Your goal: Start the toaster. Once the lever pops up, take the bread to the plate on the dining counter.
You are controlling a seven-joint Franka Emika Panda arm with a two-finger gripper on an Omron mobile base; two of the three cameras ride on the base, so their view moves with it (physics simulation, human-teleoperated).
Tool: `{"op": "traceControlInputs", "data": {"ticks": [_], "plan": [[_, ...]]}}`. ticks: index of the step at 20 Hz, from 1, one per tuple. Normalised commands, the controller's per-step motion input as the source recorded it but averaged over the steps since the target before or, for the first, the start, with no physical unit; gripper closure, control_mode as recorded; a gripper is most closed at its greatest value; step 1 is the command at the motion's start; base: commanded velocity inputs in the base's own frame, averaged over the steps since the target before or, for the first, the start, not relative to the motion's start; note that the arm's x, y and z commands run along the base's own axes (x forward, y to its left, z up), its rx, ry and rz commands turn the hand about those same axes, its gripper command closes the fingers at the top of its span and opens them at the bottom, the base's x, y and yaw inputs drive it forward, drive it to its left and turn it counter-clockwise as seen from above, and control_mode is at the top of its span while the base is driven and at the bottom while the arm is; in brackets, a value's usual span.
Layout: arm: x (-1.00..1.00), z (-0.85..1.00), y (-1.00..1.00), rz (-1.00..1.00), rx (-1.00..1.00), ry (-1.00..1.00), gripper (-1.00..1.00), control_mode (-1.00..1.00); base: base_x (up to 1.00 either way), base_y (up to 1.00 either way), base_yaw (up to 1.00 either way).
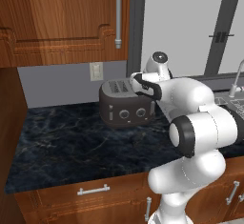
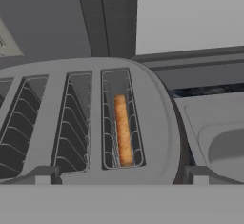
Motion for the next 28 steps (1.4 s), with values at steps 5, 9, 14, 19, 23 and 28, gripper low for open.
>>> {"op": "traceControlInputs", "data": {"ticks": [5,9,14,19,23,28], "plan": [[0.0,0.0,0.0,0.0,0.0,0.0,-1.0,-1.0,0.0,0.0,0.0],[0.0,0.0,0.0,0.0,0.0,0.0,-1.0,-1.0,0.0,0.0,0.0],[0.0,0.0,0.0,0.0,0.0,0.0,-1.0,-1.0,0.0,0.0,0.0],[0.0,0.0,0.0,0.0,0.0,0.0,-1.0,-1.0,0.0,0.0,0.0],[0.0,0.0,0.0,0.0,0.0,0.0,-1.0,-1.0,0.0,0.0,0.0],[0.0,0.0,0.0,0.0,0.0,0.0,-1.0,-1.0,0.0,0.0,0.0]]}}
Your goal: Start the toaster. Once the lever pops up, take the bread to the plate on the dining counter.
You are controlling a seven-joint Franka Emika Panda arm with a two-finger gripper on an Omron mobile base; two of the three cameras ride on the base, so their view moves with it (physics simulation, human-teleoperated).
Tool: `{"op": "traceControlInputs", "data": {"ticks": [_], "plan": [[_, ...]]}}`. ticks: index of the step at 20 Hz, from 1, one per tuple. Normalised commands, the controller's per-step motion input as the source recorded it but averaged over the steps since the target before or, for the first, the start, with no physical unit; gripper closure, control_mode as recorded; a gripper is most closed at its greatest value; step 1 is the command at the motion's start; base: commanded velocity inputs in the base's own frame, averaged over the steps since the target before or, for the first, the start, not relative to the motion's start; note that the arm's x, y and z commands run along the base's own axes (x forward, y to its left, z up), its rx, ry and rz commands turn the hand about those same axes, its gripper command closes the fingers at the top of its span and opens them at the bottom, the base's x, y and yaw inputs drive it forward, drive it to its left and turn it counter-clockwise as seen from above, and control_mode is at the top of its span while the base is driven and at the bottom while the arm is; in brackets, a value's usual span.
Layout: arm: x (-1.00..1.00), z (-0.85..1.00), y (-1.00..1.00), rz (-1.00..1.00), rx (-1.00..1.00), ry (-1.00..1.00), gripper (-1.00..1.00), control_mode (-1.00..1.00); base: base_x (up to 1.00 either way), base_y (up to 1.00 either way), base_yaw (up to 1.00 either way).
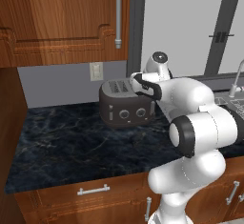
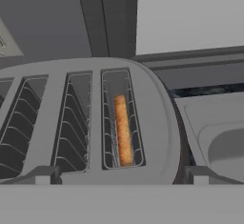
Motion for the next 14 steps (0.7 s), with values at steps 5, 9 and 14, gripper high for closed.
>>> {"op": "traceControlInputs", "data": {"ticks": [5,9,14], "plan": [[0.0,0.0,0.0,0.0,0.0,0.0,-1.0,-1.0,0.0,0.0,0.0],[0.0,0.0,0.0,0.0,0.0,0.0,-1.0,-1.0,0.0,0.0,0.0],[0.0,0.0,0.0,0.0,0.0,0.0,-1.0,-1.0,0.0,0.0,0.0]]}}
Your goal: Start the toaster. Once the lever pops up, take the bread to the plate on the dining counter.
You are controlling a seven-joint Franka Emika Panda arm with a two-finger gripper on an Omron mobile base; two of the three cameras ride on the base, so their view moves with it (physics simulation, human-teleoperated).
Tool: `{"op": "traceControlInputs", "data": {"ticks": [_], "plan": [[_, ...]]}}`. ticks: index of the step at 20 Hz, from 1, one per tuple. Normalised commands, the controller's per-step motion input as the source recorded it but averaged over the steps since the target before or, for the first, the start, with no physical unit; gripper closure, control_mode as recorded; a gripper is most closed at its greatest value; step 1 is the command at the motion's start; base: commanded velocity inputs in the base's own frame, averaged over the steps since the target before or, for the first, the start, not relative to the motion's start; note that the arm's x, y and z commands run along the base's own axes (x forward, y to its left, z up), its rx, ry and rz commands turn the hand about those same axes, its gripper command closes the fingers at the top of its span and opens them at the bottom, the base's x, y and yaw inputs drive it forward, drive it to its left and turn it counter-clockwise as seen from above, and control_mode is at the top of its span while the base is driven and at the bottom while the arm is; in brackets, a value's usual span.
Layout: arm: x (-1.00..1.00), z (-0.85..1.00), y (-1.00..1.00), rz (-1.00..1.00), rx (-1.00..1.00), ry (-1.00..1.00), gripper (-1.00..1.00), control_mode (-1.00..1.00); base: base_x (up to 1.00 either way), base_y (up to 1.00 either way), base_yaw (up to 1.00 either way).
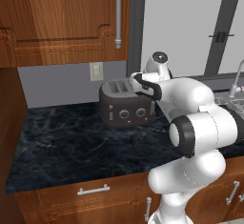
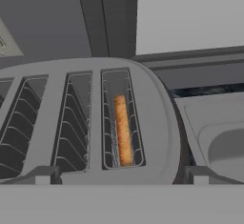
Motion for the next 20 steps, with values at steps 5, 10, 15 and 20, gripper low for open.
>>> {"op": "traceControlInputs", "data": {"ticks": [5,10,15,20], "plan": [[0.0,0.0,0.0,0.0,0.0,0.0,-1.0,-1.0,0.0,0.0,0.0],[0.0,0.0,0.0,0.0,0.0,0.0,-1.0,-1.0,0.0,0.0,0.0],[0.0,0.0,0.0,0.0,0.0,0.0,-1.0,-1.0,0.0,0.0,0.0],[0.0,0.0,0.0,0.0,0.0,0.0,-1.0,-1.0,0.0,0.0,0.0]]}}
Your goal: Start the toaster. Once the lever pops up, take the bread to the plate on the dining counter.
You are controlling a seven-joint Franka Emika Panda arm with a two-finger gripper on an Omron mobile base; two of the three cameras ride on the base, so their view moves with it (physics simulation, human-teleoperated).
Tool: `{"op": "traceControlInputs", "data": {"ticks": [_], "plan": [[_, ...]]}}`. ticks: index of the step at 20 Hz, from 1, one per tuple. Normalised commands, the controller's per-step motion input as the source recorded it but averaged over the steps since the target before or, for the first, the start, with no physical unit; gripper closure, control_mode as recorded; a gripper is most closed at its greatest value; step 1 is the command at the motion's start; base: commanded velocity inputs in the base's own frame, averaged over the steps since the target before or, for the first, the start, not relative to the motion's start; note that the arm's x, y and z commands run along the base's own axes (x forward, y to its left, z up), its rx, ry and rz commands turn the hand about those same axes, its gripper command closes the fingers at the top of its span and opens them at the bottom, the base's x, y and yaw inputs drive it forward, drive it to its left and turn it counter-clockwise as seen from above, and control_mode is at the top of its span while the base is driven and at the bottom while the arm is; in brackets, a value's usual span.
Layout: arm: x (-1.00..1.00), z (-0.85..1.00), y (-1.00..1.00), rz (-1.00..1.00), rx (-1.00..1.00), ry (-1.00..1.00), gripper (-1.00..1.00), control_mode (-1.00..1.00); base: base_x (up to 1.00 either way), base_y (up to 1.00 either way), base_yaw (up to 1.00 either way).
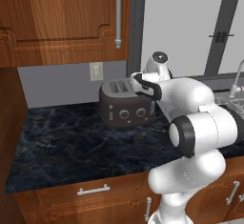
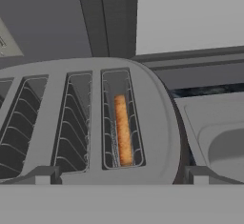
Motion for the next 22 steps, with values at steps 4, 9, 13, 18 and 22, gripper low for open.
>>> {"op": "traceControlInputs", "data": {"ticks": [4,9,13,18,22], "plan": [[0.0,0.0,0.0,0.0,0.0,0.0,-1.0,-1.0,0.0,0.0,0.0],[0.0,0.0,0.0,0.0,0.0,0.0,-1.0,-1.0,0.0,0.0,0.0],[0.0,0.0,0.0,0.0,0.0,0.0,-1.0,-1.0,0.0,0.0,0.0],[0.0,0.0,0.0,0.0,0.0,0.0,-1.0,-1.0,0.0,0.0,0.0],[0.0,0.0,0.0,0.0,0.0,0.0,-1.0,-1.0,0.0,0.0,0.0]]}}
